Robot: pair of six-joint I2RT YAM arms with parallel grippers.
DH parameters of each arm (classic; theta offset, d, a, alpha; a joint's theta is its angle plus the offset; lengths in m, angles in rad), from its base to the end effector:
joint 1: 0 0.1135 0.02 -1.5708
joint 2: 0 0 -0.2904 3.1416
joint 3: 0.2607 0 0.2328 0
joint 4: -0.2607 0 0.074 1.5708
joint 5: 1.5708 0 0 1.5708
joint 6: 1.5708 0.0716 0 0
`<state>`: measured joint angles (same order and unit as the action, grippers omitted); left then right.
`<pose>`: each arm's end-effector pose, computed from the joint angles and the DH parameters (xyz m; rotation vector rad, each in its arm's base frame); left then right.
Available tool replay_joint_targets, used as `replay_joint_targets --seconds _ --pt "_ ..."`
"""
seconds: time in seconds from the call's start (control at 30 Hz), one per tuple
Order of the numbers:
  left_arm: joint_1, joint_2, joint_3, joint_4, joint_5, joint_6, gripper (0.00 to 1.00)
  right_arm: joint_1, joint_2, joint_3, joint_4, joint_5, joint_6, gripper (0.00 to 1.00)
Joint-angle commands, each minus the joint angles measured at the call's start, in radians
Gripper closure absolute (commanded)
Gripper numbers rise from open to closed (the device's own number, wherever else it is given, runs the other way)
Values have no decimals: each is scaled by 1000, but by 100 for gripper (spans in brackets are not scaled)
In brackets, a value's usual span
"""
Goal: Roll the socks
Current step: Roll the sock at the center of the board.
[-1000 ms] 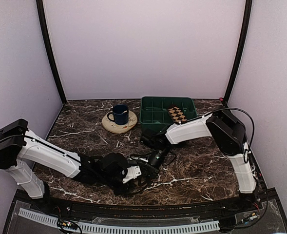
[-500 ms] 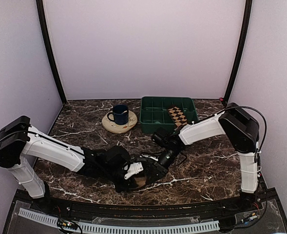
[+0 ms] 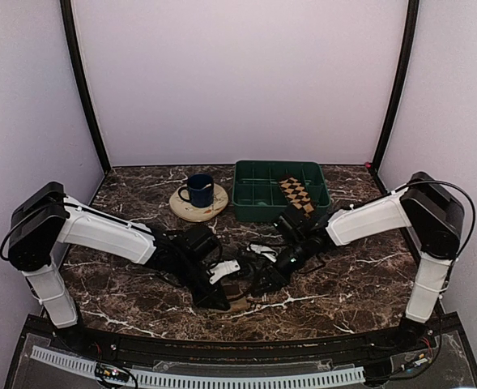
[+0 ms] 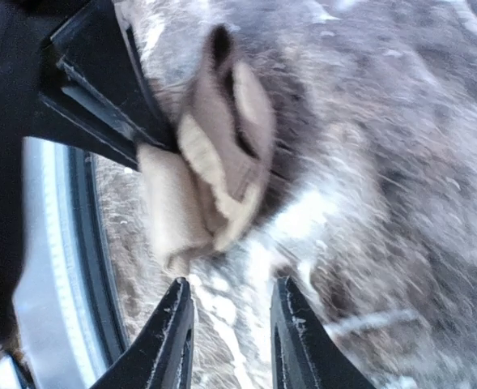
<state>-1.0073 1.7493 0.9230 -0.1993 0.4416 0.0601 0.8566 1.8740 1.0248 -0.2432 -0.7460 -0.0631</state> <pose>0.1558 -0.3038 0.1559 1.5299 2.2537 -0.8897 0.1982 0.3028 0.1490 -1.4438 2.3287 1.2415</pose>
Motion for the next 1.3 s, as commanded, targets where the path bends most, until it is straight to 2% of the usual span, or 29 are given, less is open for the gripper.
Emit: replay_joint_targets --seconds 0.0,0.23,0.5,0.8,1.27 --pt "33 58 42 -144 109 15 100 4 -107 -107 188 199 57 70" --pt "98 102 92 -201 239 17 100 53 -263 -268 323 449 52 70" --pt "136 180 156 -283 338 47 100 269 -318 -326 395 748 -30 67" --pt "155 223 176 -313 385 67 100 425 -210 -219 328 892 -144 61" --pt "179 250 193 -358 425 103 100 473 -112 -126 283 939 -243 58"
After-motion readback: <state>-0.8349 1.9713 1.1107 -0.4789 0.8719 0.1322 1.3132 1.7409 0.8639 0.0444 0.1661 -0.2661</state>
